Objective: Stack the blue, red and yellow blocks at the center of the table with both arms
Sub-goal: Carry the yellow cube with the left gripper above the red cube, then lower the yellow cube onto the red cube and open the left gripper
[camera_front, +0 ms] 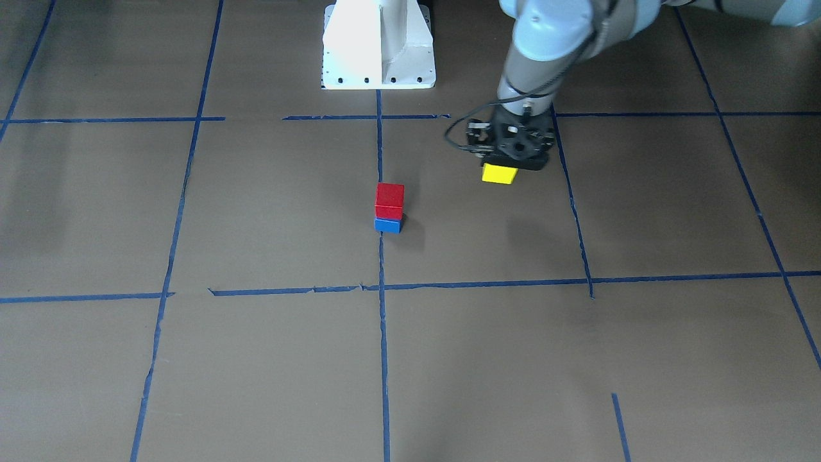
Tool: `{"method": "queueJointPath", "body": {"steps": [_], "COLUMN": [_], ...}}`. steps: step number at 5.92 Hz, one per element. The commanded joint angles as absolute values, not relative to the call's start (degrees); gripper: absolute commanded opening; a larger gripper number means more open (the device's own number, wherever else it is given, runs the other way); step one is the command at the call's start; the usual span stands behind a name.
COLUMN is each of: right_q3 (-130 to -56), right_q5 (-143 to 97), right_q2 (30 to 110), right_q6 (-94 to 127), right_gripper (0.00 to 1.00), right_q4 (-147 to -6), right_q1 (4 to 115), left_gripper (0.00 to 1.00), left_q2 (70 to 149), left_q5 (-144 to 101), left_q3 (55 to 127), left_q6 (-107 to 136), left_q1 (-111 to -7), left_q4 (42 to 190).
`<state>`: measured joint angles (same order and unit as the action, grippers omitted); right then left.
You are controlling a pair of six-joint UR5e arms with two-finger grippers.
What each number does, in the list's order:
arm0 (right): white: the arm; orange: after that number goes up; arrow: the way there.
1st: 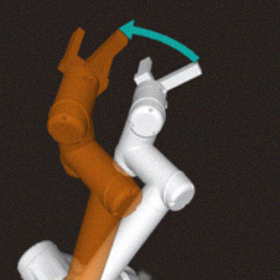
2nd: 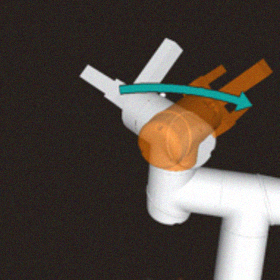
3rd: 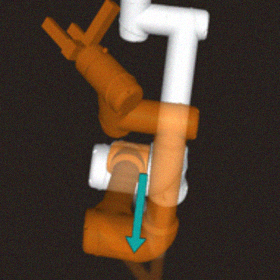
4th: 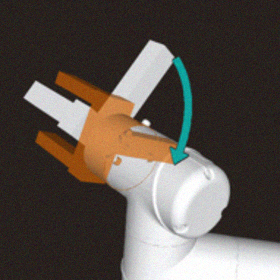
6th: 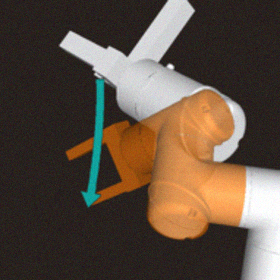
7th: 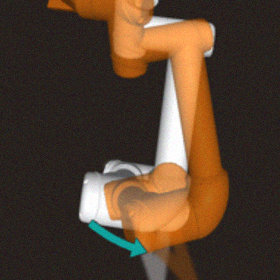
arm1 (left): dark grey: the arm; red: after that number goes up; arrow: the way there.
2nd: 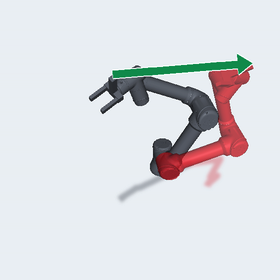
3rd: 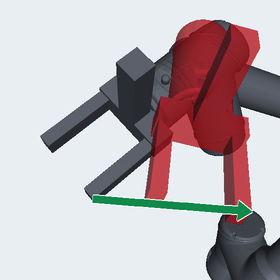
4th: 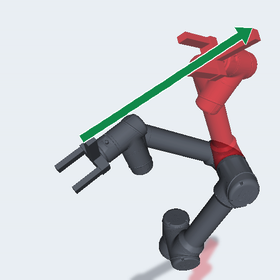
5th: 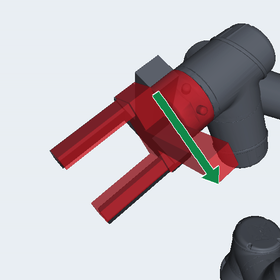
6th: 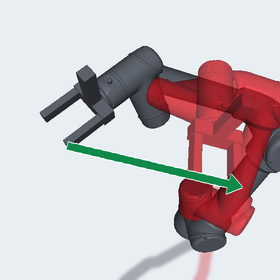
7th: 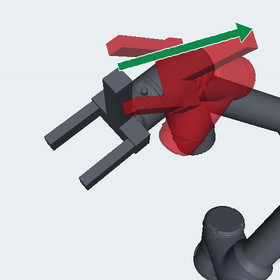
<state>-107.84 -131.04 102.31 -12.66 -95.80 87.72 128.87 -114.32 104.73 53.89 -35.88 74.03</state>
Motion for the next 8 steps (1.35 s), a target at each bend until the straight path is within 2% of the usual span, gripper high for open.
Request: {"method": "queueJointPath", "body": {"steps": [1,8], "right_q3": [-107.8,-107.8], "right_q5": [-131.0,-131.0], "right_q2": [102.3,102.2], "right_q6": [-12.7,-12.7], "right_gripper": [1.0,1.0], "right_q4": [-95.8,-95.8], "right_q1": [87.7,87.7], "left_gripper": [0.05,0.07], "left_q2": [143.2,143.3], "left_q5": [-111.3,-111.2], "left_q3": [91.9,86.4], "left_q6": [60.8,61.6], "left_q1": [-32.1,-31.7], "left_q4": [72.8,82.8]}}
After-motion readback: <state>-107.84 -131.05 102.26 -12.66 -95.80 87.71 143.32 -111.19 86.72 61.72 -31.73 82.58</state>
